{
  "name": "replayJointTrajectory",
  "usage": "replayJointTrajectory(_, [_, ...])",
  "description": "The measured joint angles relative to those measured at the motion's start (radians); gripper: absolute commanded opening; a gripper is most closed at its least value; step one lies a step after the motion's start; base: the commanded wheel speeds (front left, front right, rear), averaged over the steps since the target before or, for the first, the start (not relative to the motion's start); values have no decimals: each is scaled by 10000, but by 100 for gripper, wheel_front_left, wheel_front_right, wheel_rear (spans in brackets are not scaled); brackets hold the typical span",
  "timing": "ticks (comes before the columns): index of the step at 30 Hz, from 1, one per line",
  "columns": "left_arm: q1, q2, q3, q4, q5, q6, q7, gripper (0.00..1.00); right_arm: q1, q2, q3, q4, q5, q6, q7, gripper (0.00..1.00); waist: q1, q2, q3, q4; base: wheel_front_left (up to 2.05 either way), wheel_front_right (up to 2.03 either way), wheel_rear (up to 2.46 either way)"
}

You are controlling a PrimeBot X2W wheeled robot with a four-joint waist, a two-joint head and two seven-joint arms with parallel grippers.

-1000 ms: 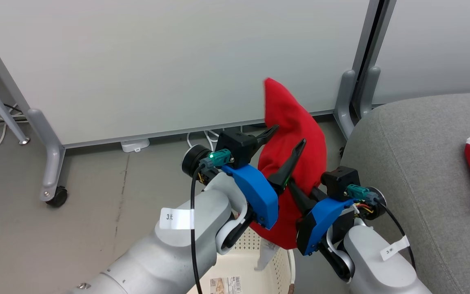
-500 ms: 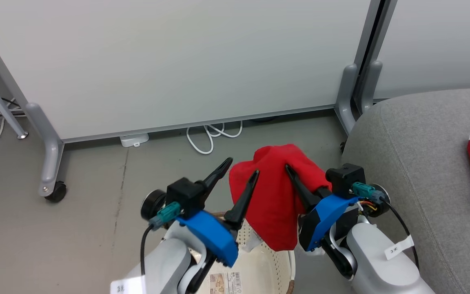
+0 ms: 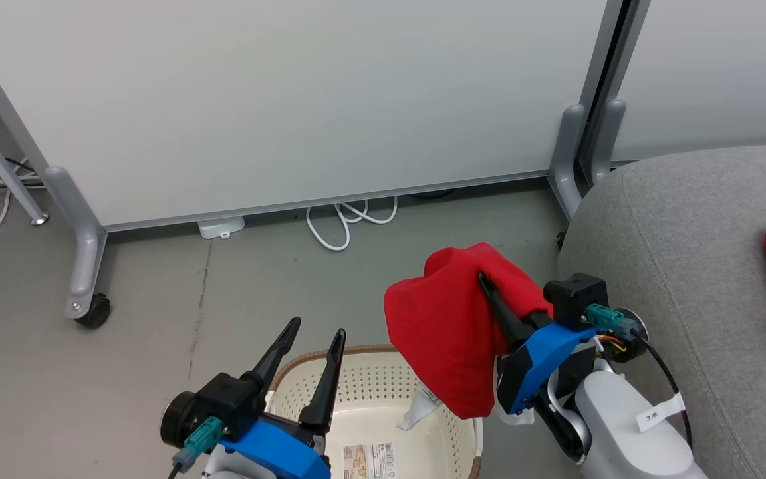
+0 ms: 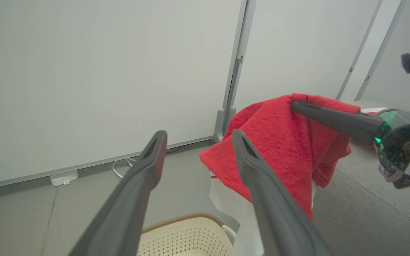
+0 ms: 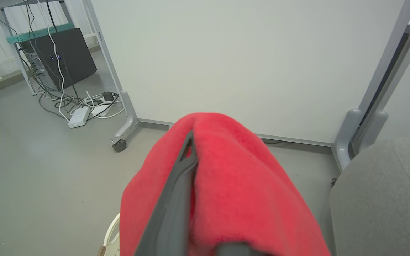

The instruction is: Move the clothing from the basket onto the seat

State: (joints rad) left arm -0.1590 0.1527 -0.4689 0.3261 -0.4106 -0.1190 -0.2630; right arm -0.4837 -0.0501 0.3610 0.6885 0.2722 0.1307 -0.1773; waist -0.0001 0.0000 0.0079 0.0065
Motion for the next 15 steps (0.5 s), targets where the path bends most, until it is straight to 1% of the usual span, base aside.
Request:
replayJointTrajectory(7, [445,-217,401,-178,522,-54,0,100,180,0,-88,-217,-4,0,109,0,0,0,-48,38,0,0,0])
replayJointTrajectory(15, [535,-288,326,-249,522,-69,0,100,257,0,-81,-416,2,0,240,0,0,0,-79,-88,0,0,0])
